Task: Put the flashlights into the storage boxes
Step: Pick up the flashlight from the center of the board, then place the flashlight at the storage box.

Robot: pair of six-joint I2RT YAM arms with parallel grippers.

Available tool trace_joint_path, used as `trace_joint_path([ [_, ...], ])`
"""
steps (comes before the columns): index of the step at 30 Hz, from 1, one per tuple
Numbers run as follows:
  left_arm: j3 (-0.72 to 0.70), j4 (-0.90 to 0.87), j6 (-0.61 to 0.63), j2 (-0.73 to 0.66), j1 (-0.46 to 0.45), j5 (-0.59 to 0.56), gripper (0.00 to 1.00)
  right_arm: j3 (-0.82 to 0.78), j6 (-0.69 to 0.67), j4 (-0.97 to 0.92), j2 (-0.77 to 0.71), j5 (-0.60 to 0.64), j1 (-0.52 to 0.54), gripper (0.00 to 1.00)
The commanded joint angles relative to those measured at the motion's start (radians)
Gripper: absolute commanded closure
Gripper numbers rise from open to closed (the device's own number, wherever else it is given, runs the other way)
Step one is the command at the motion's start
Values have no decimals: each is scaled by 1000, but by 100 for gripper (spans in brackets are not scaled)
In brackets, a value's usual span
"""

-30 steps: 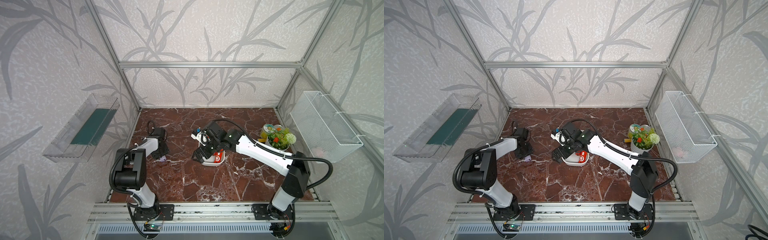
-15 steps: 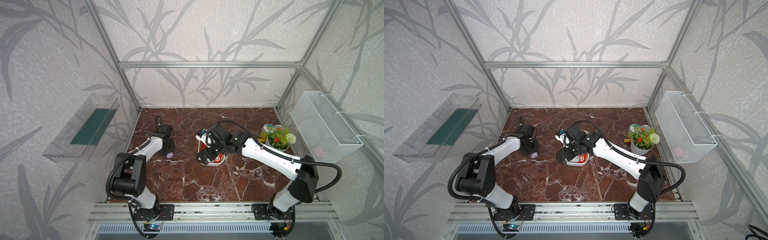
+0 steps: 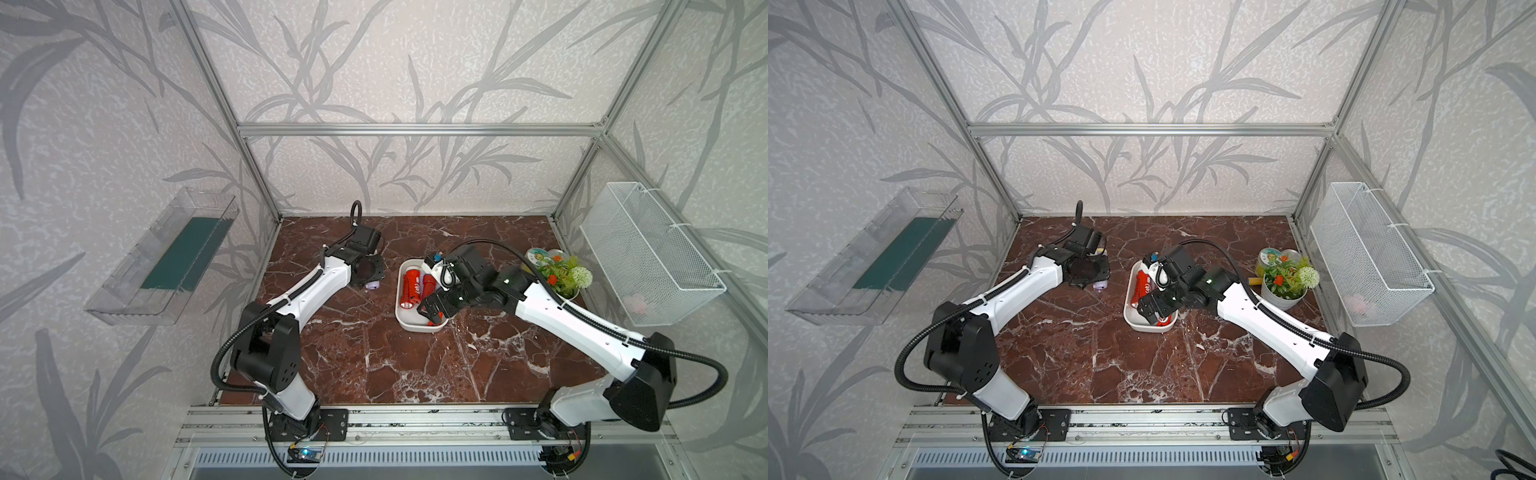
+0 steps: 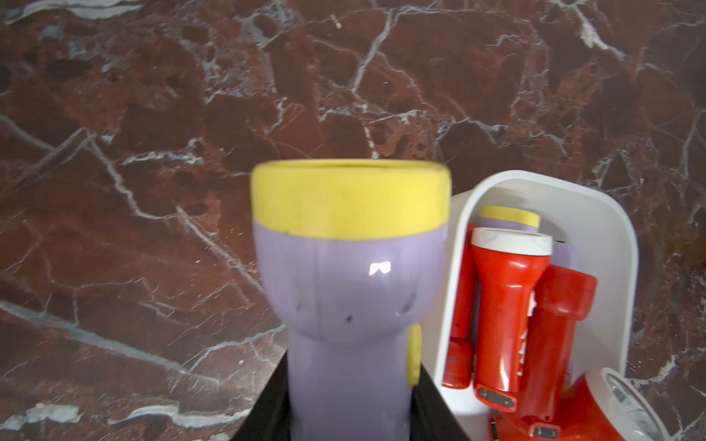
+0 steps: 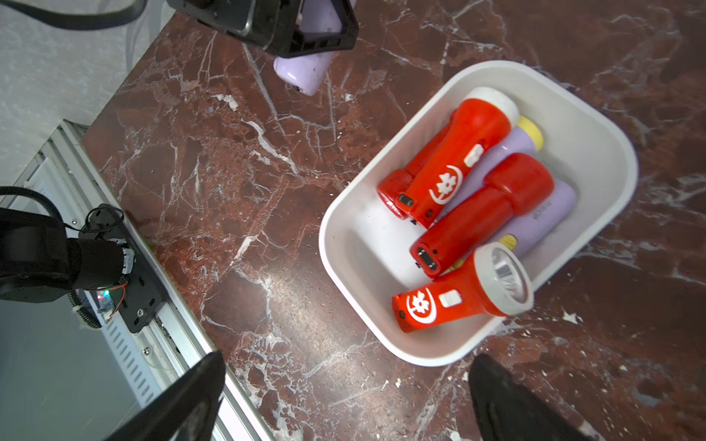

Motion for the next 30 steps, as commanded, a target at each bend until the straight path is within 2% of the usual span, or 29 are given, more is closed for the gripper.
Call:
trace_joint_path([
  [1,79,-50,-6,54,-50,-7,69,-39,9,-12,-70,15,-37,1],
  [15,320,-87,-32,271,-238,20,69,-162,9,-21,-230,-3,-137,1],
  [22,318,-69,-59,316,-285,28,69,-196,9,-24,-266,-11,-145,1],
  [30,291,-71,-70,315,-299,13,68,-220,9,-15,-292,-23,-155,1],
])
